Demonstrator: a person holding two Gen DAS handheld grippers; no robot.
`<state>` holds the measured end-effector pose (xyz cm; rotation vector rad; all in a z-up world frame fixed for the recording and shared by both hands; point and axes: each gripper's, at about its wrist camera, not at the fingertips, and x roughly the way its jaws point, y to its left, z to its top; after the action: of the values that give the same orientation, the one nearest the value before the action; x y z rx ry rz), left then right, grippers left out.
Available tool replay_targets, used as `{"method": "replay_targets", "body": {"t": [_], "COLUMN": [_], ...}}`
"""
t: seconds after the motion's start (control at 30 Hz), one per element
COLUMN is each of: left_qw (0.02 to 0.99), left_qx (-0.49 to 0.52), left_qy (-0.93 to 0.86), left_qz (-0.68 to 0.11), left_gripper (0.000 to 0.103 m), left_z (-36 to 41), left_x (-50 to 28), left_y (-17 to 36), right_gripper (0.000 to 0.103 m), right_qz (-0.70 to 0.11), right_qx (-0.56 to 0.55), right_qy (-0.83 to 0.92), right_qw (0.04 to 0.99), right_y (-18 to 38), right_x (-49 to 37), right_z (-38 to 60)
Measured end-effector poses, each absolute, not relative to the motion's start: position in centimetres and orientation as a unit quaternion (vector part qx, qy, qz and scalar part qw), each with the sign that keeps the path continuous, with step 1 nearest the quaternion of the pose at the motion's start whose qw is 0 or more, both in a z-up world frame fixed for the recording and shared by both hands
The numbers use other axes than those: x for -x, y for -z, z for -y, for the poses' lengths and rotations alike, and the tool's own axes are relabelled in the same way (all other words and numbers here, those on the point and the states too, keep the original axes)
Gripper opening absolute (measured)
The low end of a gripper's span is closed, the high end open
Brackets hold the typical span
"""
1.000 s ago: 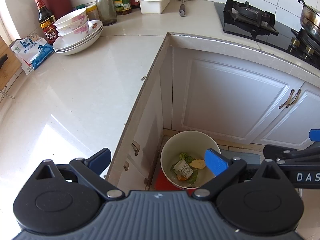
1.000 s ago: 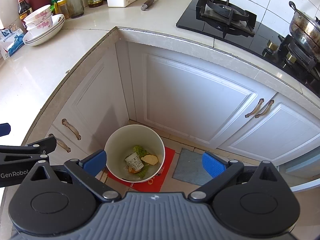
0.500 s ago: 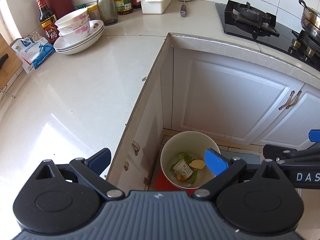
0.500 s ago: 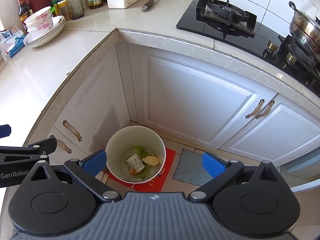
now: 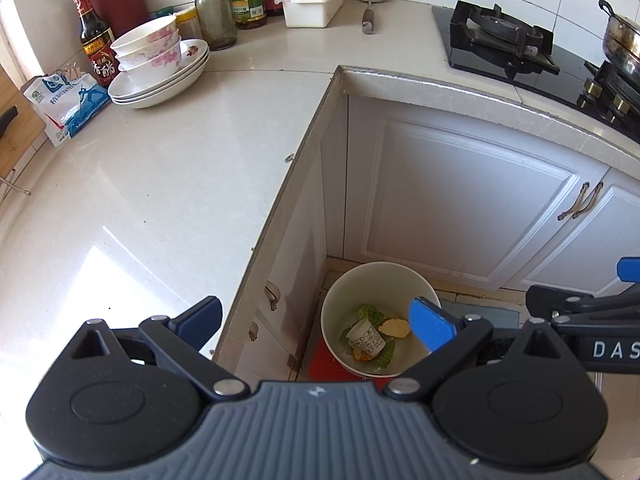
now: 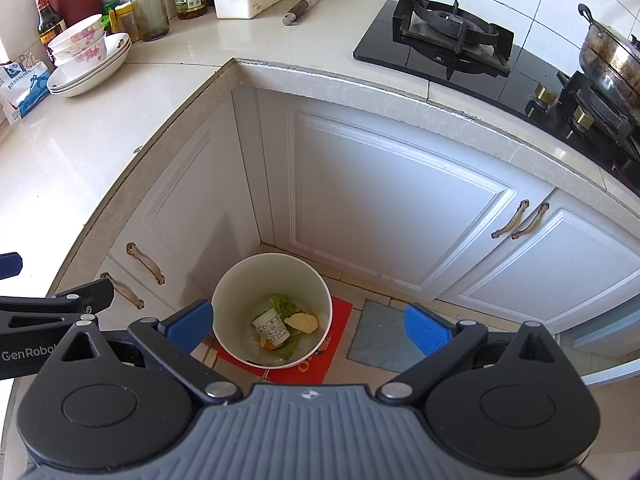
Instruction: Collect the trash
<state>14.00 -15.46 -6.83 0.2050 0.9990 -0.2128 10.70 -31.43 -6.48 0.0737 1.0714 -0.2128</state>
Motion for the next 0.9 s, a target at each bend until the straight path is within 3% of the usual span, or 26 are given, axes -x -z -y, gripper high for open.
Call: {"method": "replay_targets", "body": {"t": [0.9], "left_qw": [0.866], "left_qx": [-0.097], "left_qy": [0.099], "left_qz": [-0.481], "left_gripper": [0.099], "left_z": [15.76], "left_x": [-13.95], "left_y": [6.83], "right_gripper": [0.103], "right_qz": [-0.508], "right_qx": [-0.034], "right_qy": [0.098], "right_qw": [0.855], "right_y": [6.43], "right_x": [-10.85], "right_z": [31.63]}}
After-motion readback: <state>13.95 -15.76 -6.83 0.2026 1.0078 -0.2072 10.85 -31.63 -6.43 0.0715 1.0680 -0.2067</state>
